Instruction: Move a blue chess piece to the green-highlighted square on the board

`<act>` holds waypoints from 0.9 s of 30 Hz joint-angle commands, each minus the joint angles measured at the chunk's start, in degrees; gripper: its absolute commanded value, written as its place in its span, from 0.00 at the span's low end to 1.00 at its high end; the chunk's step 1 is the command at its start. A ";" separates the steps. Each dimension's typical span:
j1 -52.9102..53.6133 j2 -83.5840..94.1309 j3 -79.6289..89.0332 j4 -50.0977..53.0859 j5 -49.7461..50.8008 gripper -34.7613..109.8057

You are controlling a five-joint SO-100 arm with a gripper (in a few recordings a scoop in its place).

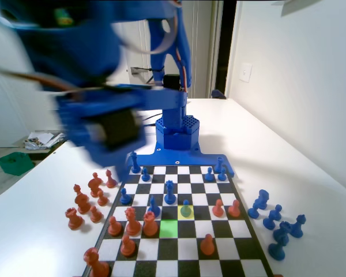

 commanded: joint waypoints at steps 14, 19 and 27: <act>-17.14 11.69 24.26 -17.67 -5.80 0.34; -17.58 8.53 24.61 -20.21 -8.61 0.34; -18.11 3.34 23.38 -22.85 -12.57 0.34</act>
